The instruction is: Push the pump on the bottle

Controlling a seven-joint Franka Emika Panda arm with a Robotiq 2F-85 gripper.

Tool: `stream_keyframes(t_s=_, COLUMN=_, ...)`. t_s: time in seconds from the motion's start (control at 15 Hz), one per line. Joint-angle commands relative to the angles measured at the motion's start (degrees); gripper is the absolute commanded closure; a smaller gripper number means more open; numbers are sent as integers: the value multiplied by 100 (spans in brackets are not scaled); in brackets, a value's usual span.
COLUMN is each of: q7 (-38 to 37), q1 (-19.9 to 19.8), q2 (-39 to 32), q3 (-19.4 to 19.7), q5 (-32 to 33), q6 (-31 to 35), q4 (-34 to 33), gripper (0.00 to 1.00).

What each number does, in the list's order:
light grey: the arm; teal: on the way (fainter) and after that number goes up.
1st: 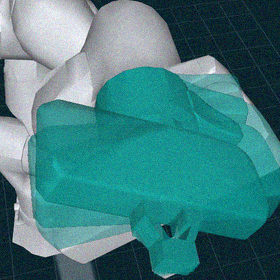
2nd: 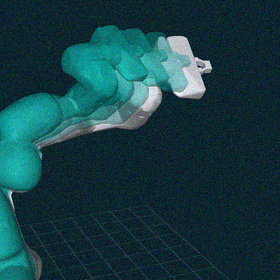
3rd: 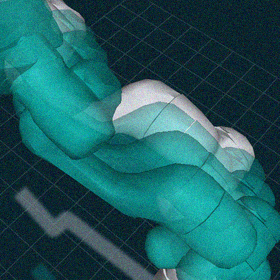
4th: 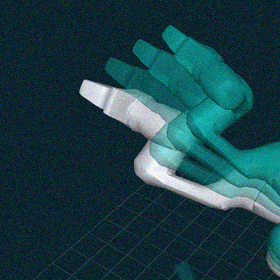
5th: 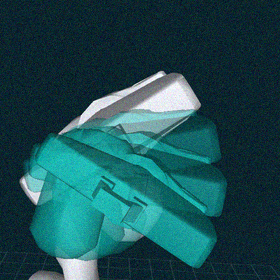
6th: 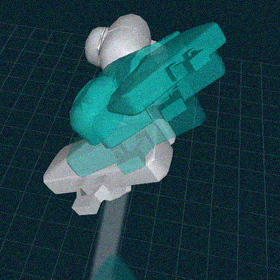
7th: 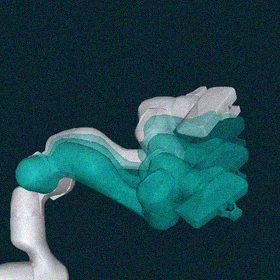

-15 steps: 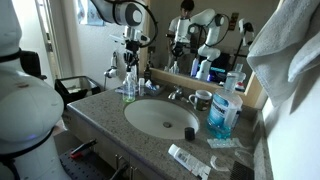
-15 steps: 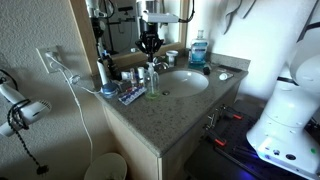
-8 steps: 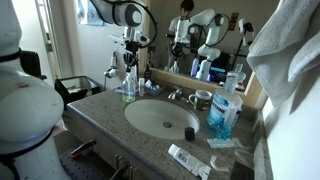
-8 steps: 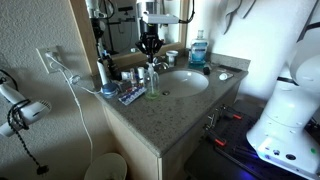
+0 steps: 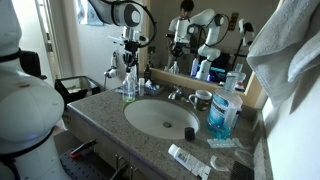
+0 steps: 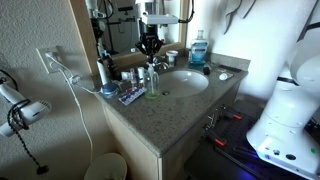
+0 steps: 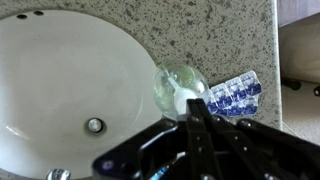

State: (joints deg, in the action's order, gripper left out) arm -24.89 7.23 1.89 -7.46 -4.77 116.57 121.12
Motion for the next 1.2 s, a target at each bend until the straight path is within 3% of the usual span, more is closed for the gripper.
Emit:
stream_keyframes(t_s=0.0, q7=-429, q1=39, q2=23, q3=-74, q5=317, q6=178, q4=228, gripper=96)
stream_keyframes(t_s=1.13, q7=-723, q1=88, q2=-3, q3=-143, q5=340, q6=419, q4=567, gripper=96)
